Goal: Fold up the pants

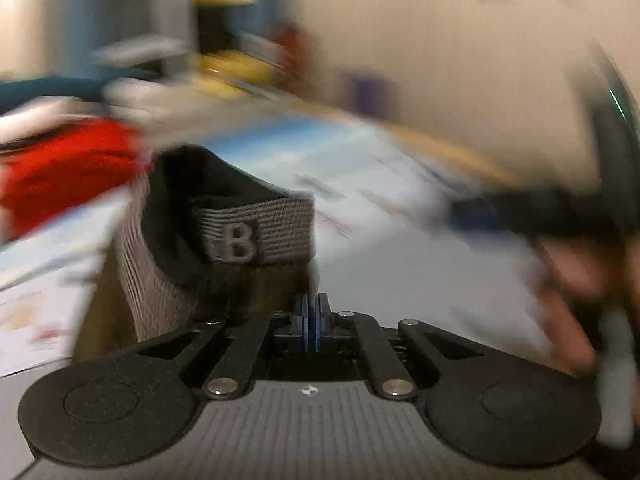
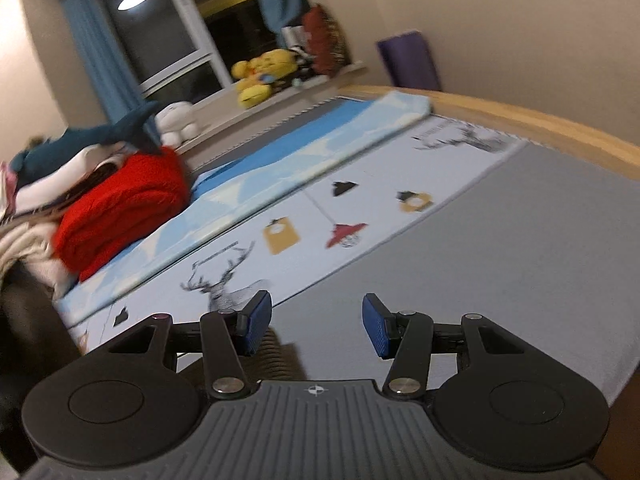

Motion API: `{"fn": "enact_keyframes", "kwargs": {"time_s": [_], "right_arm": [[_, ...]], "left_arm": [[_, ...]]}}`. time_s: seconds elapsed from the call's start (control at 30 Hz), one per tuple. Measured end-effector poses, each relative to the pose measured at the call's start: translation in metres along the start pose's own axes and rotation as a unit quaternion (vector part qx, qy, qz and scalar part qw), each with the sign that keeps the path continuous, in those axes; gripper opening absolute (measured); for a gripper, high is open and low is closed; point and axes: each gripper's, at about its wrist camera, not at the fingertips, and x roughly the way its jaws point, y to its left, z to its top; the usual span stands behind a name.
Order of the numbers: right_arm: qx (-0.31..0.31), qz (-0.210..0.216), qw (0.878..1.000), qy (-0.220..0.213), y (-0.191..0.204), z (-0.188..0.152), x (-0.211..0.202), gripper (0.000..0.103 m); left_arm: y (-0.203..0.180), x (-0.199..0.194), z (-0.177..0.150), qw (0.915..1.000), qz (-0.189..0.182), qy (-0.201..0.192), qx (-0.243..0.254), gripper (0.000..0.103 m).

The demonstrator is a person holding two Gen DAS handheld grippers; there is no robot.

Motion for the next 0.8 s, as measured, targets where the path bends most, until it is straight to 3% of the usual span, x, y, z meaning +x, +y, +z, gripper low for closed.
{"fn": "enact_keyframes", "kwargs": {"time_s": [0.03, 0.07, 0.1, 0.13, 0.2, 0.3, 0.37, 0.43, 0.53, 0.6, 0.63, 0.67, 0.73, 0.8], "right_arm": [[0.01, -0.001, 1.0, 0.0, -0.007, 0.001, 0.0, 0.053], [0.02, -0.002, 1.0, 0.001, -0.012, 0.001, 0.0, 0.053], [0.029, -0.002, 1.0, 0.005, -0.017, 0.001, 0.001, 0.053], [0.036, 0.002, 0.999, 0.013, -0.02, 0.001, 0.003, 0.055], [0.042, 0.021, 0.998, 0.046, -0.021, -0.002, 0.012, 0.055], [0.026, 0.059, 0.991, 0.12, -0.008, -0.012, 0.034, 0.063], [0.003, 0.075, 0.983, 0.169, 0.008, -0.022, 0.05, 0.067], [-0.038, 0.058, 0.973, 0.222, 0.028, -0.037, 0.068, 0.068], [-0.109, -0.001, 0.951, 0.29, 0.052, -0.066, 0.094, 0.066], [-0.14, -0.009, 0.952, 0.273, 0.065, -0.07, 0.093, 0.052], [-0.147, -0.007, 0.956, 0.256, 0.07, -0.068, 0.088, 0.023], [-0.143, -0.006, 0.964, 0.226, 0.071, -0.062, 0.08, 0.006], [-0.111, -0.007, 0.972, 0.209, 0.061, -0.056, 0.074, 0.007], [-0.103, -0.027, 0.964, 0.243, 0.053, -0.066, 0.083, 0.008]], "left_arm": [[-0.019, 0.017, -0.009, 0.9976, -0.04, 0.049, 0.029, 0.023], [-0.027, 0.022, -0.017, 0.9961, -0.045, 0.065, 0.04, 0.025], [-0.031, 0.017, -0.027, 0.996, -0.053, 0.057, 0.045, 0.028], [-0.028, 0.009, -0.035, 0.9964, -0.061, 0.039, 0.045, 0.041], [-0.008, -0.009, -0.052, 0.9983, -0.049, 0.011, 0.029, 0.052], [0.048, -0.015, -0.075, 0.9994, 0.011, 0.017, -0.026, 0.052], [0.086, -0.016, -0.091, 0.9958, 0.06, 0.033, -0.061, 0.045], [0.121, -0.019, -0.108, 0.9891, 0.091, 0.054, -0.102, 0.044], [0.151, -0.027, -0.131, 0.9784, 0.111, 0.078, -0.156, 0.044], [0.16, -0.03, -0.138, 0.9747, 0.103, 0.09, -0.177, 0.05], [0.164, -0.029, -0.138, 0.9729, 0.097, 0.094, -0.188, 0.056], [0.167, -0.028, -0.142, 0.9712, 0.093, 0.098, -0.197, 0.06], [0.179, -0.032, -0.149, 0.968, 0.086, 0.096, -0.216, 0.071], [0.191, -0.029, -0.15, 0.9604, 0.076, 0.102, -0.248, 0.075]]}}
